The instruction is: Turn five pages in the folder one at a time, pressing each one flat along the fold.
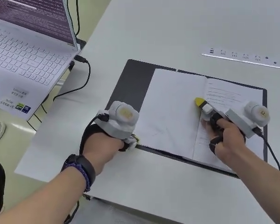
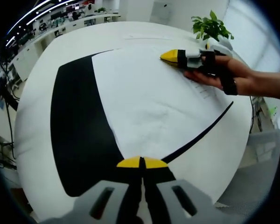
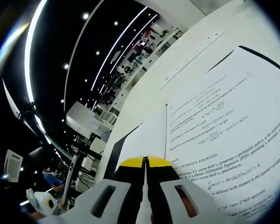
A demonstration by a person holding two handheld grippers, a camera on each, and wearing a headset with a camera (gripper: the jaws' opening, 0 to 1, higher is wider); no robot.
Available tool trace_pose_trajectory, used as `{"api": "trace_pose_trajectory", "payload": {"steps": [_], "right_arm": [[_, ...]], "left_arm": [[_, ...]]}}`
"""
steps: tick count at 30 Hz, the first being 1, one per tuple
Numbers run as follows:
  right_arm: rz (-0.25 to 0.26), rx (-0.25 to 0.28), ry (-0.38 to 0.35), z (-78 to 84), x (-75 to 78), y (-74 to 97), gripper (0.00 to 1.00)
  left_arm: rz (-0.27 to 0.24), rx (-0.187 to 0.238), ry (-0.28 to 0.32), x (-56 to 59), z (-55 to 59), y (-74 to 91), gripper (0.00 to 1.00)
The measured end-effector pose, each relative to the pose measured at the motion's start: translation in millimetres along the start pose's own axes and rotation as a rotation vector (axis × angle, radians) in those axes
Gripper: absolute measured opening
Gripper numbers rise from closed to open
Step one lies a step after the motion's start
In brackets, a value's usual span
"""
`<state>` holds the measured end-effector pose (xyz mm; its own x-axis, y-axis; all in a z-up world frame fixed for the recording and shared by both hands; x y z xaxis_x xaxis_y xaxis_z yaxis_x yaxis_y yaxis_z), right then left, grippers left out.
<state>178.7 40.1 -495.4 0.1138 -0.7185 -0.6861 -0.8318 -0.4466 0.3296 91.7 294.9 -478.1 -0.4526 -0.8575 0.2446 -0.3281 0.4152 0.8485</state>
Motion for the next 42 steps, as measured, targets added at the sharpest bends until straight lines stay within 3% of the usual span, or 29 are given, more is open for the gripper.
{"api": "trace_pose_trajectory", "payload": {"steps": [4, 16, 26, 29, 36, 42], "right_arm": [[-0.001, 0.023, -0.022, -5.0, 6.9, -8.1, 0.00], [0.034, 0.110, -0.106, -17.6, 1.7, -17.5, 0.00], [0.045, 0.140, -0.129, -27.0, 7.8, -29.7, 0.00], [0.051, 0.141, -0.122, -32.5, 12.4, -38.3, 0.00], [0.066, 0.125, -0.093, -48.8, 38.5, -69.5, 0.00], [0.075, 0.147, -0.124, -56.4, 49.2, -81.5, 0.00]], "left_arm": [[-0.003, 0.000, -0.001, 0.1, -0.2, -0.4, 0.00], [0.004, 0.001, 0.008, -1.7, -0.3, -0.8, 0.00], [0.002, 0.007, 0.014, -1.7, 0.2, -0.6, 0.00], [0.005, 0.009, 0.019, -2.0, 0.5, -0.4, 0.00], [-0.008, 0.017, 0.008, 0.0, 1.6, 0.1, 0.00], [-0.018, 0.021, -0.003, 0.3, 1.8, 0.1, 0.00]]}}
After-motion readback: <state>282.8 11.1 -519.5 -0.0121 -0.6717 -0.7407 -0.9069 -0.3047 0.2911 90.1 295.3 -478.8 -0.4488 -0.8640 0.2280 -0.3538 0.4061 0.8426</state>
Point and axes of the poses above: the centre of the closed fingertips' face, and the gripper's own axes: y roughly backward along the fingers, x roughly to its right, z roughly out of its underside, the point moved 10 cm from there along y, roughly backward along the fingers, and after that the axes turned 9 degrees about y, right-handed, at the moved point
